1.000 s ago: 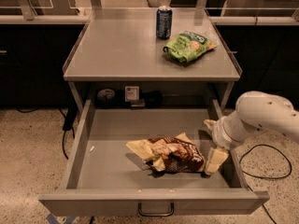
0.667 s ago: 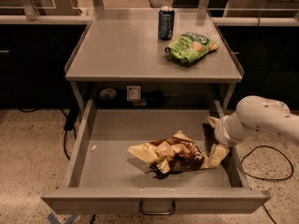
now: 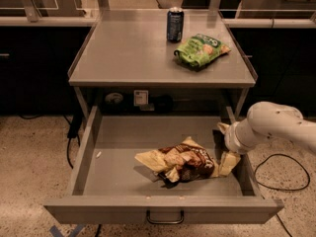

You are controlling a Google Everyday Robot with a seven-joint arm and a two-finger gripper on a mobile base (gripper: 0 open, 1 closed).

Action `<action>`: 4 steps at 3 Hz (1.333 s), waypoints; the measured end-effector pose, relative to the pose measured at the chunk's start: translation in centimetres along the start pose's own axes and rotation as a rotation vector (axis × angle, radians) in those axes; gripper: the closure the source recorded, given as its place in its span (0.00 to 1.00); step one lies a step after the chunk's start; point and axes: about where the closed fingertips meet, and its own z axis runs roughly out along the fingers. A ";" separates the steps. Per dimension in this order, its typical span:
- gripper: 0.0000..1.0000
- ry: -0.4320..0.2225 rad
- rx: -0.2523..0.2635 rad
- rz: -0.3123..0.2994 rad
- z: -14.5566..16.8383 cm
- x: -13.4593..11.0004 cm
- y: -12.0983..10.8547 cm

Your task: Pick brown chip bag from top drawer and place on counter

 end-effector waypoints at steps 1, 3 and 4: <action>0.00 -0.005 0.001 -0.007 0.5 -0.5 -0.2; 0.00 0.004 0.007 -0.031 -1.2 -1.5 0.2; 0.00 0.022 0.029 -0.074 -5.5 -4.3 -1.6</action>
Offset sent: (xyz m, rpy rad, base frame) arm 0.2940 0.3563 -0.3936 0.1784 -0.2485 0.4232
